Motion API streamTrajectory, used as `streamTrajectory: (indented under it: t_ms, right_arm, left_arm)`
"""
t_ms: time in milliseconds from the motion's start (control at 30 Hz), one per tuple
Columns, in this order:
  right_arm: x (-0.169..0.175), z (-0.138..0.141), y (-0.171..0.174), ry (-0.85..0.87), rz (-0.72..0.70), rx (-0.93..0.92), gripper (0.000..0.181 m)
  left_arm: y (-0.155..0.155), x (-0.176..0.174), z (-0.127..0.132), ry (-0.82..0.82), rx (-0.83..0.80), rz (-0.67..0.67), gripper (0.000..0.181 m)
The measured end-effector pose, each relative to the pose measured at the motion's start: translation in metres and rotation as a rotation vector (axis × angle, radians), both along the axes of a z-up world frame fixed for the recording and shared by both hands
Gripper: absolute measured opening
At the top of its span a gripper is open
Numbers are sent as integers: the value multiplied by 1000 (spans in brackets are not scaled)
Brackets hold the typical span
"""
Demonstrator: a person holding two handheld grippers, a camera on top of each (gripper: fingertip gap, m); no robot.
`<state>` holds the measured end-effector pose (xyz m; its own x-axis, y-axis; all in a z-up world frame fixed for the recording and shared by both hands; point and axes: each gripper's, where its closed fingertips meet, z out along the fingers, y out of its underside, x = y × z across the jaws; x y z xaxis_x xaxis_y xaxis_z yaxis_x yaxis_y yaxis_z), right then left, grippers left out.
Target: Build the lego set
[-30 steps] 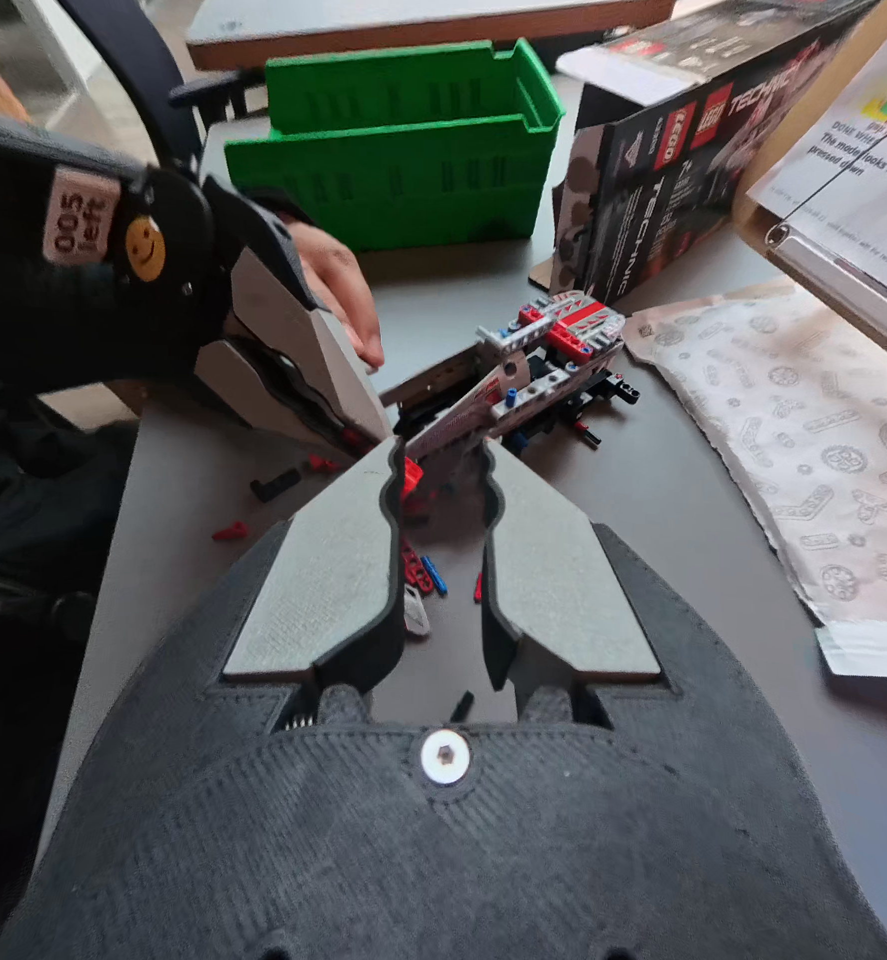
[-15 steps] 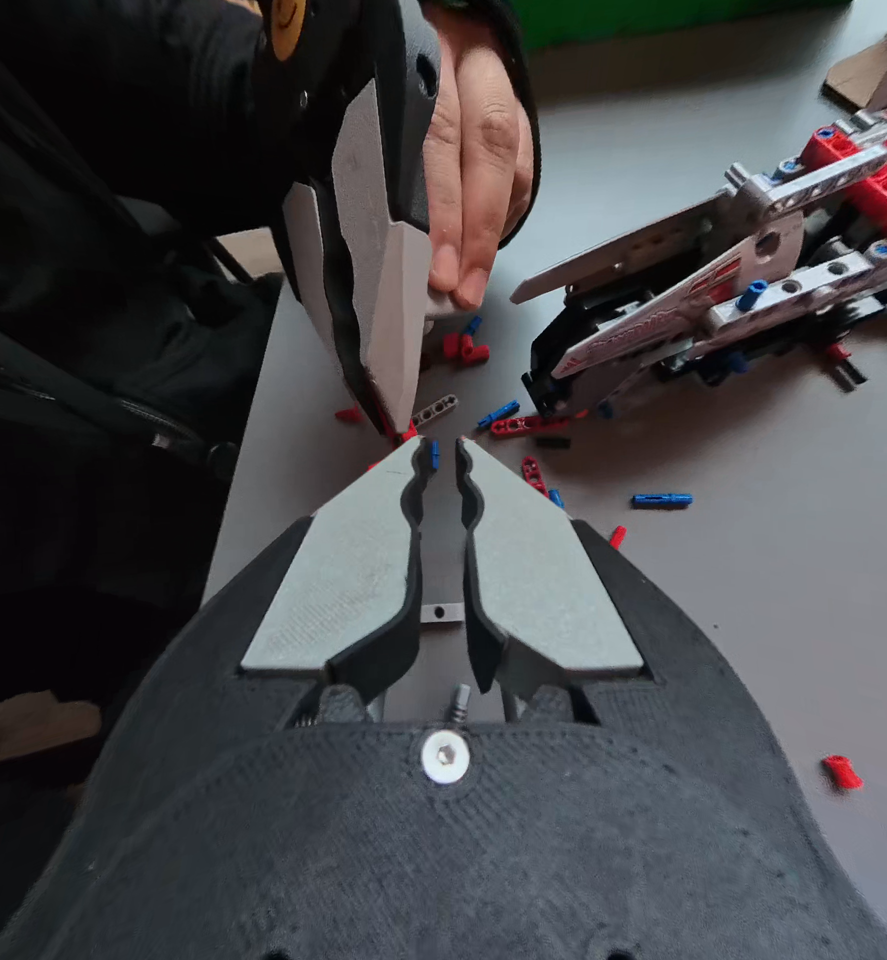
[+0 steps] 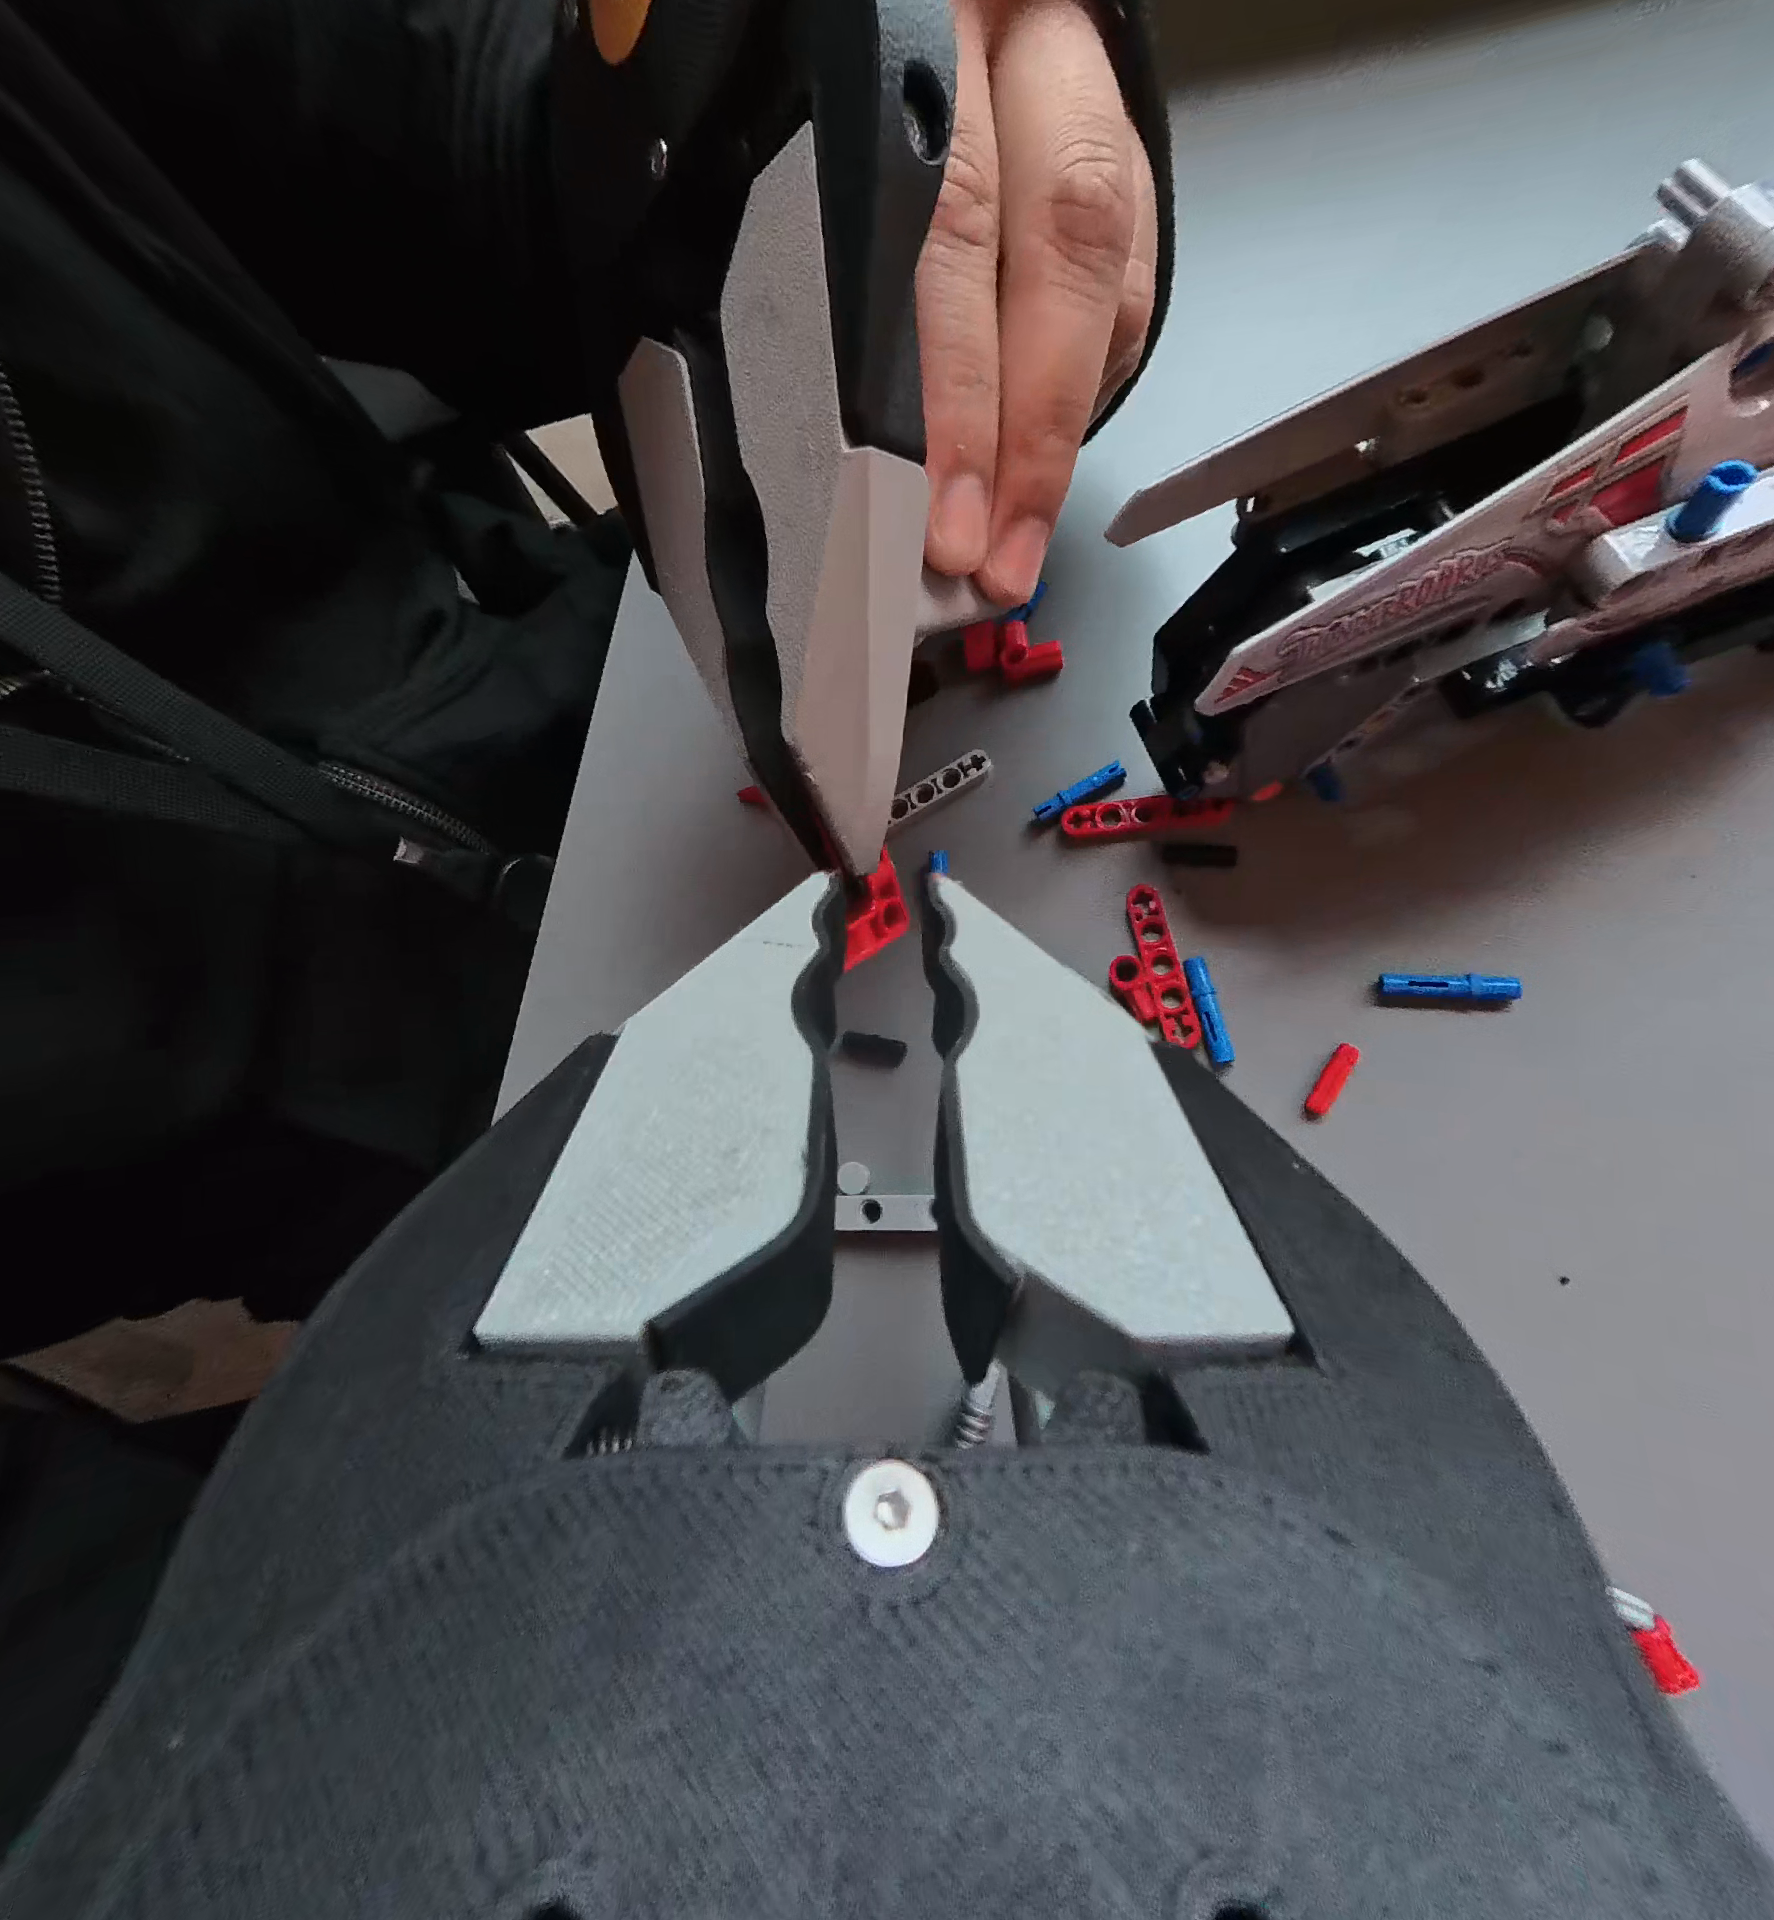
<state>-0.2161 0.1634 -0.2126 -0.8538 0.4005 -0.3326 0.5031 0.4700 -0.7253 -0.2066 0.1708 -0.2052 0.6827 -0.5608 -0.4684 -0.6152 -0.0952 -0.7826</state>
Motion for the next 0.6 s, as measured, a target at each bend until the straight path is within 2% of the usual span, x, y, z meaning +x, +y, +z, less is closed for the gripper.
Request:
streamTrajectory:
  t_ms: [100, 600]
  right_arm:
    - [3, 0, 0, -6, 13, -6, 5]
    - [4, -4, -1, -7, 27, 24, 1]
  left_arm:
    - [-1, 1, -1, 1, -6, -6, 6]
    - [-2, 3, -5, 35, -15, -13, 6]
